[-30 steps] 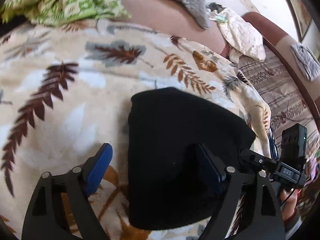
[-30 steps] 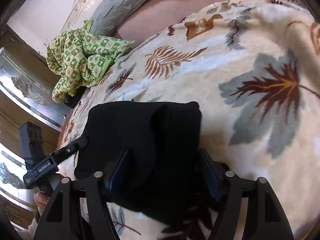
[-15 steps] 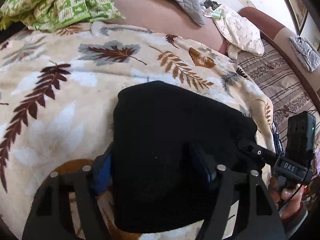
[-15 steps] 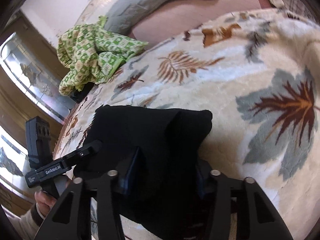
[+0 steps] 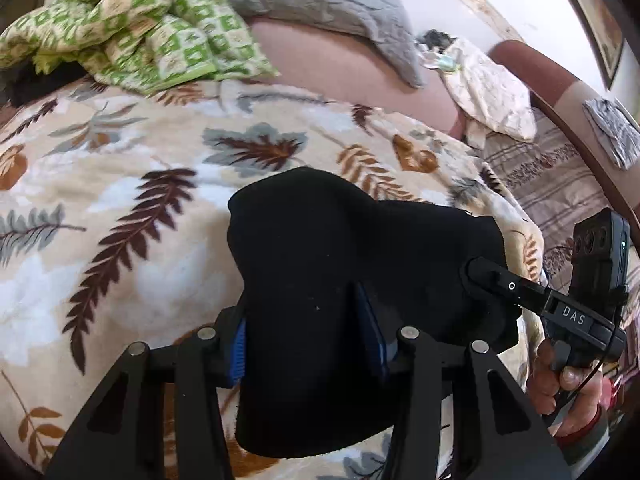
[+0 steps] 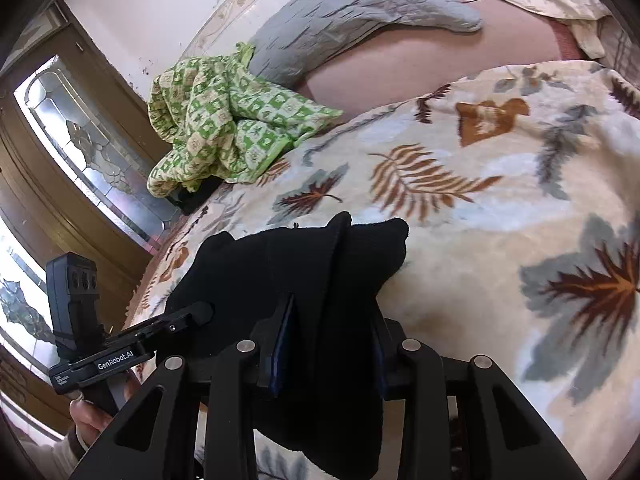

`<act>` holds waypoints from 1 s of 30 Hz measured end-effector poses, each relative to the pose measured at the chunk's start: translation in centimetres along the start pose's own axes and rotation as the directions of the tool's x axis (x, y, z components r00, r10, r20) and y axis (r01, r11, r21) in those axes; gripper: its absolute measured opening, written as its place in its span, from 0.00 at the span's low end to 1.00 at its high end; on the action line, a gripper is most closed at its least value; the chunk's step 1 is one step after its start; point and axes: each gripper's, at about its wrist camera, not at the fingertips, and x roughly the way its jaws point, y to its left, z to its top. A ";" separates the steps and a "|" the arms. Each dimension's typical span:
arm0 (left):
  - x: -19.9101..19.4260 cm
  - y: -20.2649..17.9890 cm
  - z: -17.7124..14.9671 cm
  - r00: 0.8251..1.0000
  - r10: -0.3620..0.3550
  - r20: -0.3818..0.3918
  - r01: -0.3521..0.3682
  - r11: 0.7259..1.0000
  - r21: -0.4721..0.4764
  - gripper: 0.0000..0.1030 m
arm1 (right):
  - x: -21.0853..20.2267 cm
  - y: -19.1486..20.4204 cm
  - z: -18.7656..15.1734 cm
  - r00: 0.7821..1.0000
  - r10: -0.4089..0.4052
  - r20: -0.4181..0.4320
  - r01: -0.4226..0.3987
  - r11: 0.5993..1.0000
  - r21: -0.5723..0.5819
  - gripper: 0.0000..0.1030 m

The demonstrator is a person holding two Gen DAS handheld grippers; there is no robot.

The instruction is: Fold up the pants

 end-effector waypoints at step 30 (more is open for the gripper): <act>3.2 -0.3 -1.9 0.980 0.201 0.016 -0.201 0.978 0.053 0.77 | 3.8 4.6 -4.8 0.956 -0.292 -0.029 0.270 0.913 -0.304 0.30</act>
